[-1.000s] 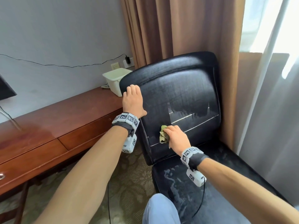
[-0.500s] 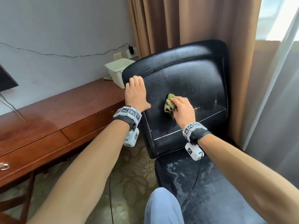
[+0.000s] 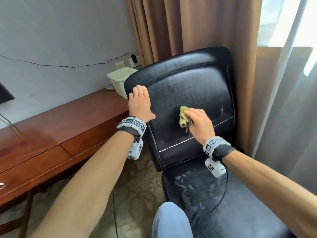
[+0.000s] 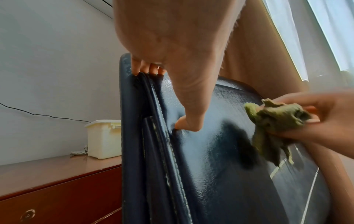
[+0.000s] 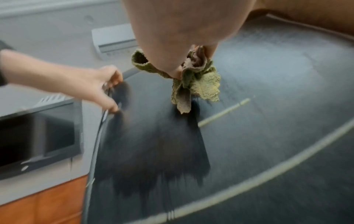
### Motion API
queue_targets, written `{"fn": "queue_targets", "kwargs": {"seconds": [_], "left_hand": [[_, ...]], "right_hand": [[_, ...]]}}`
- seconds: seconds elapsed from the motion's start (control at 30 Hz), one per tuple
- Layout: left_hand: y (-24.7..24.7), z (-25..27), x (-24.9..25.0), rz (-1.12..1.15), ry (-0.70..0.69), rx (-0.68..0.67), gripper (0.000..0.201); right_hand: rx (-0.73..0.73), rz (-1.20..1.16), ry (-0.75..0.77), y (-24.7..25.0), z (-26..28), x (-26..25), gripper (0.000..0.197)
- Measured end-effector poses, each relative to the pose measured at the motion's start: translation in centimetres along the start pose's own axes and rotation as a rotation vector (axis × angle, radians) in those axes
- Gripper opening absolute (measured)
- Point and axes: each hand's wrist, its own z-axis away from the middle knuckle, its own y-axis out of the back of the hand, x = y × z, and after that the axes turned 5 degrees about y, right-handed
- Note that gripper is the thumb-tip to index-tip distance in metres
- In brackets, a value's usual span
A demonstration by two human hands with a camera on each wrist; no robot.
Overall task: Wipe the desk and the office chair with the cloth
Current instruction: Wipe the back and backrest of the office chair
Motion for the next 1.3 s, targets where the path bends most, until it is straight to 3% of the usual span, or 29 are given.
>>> {"fn": "queue_targets", "kwargs": {"seconds": [0.1,0.2,0.5,0.63,0.83,0.93,1.1,1.3], "left_hand": [[-0.1,-0.1,0.0,0.002,-0.002,0.003,0.118],[-0.2,-0.1,0.1,0.008,-0.009,0.003,0.118],[0.1,-0.1,-0.1,-0.013,-0.032,-0.023,0.113],[1.1,-0.3,-0.3,-0.006,-0.081,-0.039,0.103],[1.8,0.6,4.1,-0.006,-0.412,0.053,0.093],[1.9,0.3,7.5,-0.017,-0.463,0.022,0.101],[0.8,-0.6,9.7,-0.170,-0.431,0.040,0.110],[0.0,-1.2,10.2,-0.235,-0.444,0.062,0.121]], "right_hand": [[0.072,0.004,-0.066,0.6,-4.1,1.0,0.049],[-0.011,0.061,-0.083,-0.5,-4.4,1.4,0.045],[-0.185,0.059,-0.110,-5.0,6.5,2.3,0.033],[-0.283,0.029,-0.093,-3.8,8.9,2.8,0.039],[0.033,-0.003,-0.083,-0.3,5.2,4.0,0.048],[0.145,-0.010,-0.102,0.6,0.7,4.8,0.046],[0.107,0.029,-0.103,-0.2,-1.9,6.1,0.035],[0.032,0.042,-0.108,-3.8,4.1,7.0,0.041]]}}
